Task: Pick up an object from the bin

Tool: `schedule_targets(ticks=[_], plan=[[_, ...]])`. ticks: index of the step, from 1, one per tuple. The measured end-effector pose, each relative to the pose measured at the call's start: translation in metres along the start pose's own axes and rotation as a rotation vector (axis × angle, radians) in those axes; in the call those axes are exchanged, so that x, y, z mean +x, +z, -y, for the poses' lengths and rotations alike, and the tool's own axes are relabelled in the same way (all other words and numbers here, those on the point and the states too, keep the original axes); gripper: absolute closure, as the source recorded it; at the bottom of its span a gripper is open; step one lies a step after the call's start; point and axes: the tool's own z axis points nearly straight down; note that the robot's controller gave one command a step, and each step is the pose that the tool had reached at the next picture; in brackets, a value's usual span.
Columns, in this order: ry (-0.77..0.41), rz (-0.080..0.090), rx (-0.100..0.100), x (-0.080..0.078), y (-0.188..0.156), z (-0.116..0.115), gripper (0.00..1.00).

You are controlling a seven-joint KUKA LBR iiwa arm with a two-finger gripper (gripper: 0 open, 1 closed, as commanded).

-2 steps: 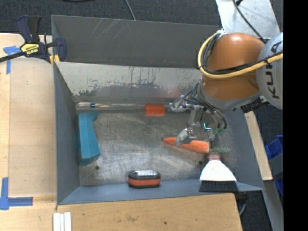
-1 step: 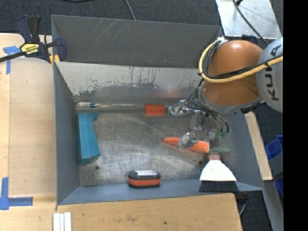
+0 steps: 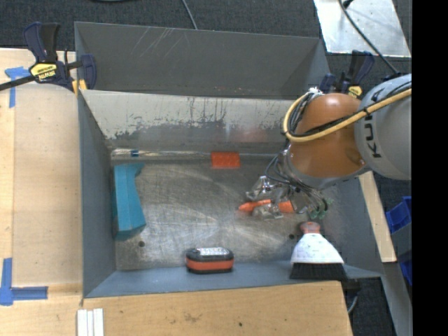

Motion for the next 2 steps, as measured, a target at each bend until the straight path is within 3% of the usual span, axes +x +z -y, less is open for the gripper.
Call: schedule_targets(ticks=[1, 2], plan=[[0.0, 0.0, 0.0, 0.0, 0.0, 0.0, 1.0], [-0.175, 0.012, 0.003, -0.02, -0.179, -0.013, 1.0]])
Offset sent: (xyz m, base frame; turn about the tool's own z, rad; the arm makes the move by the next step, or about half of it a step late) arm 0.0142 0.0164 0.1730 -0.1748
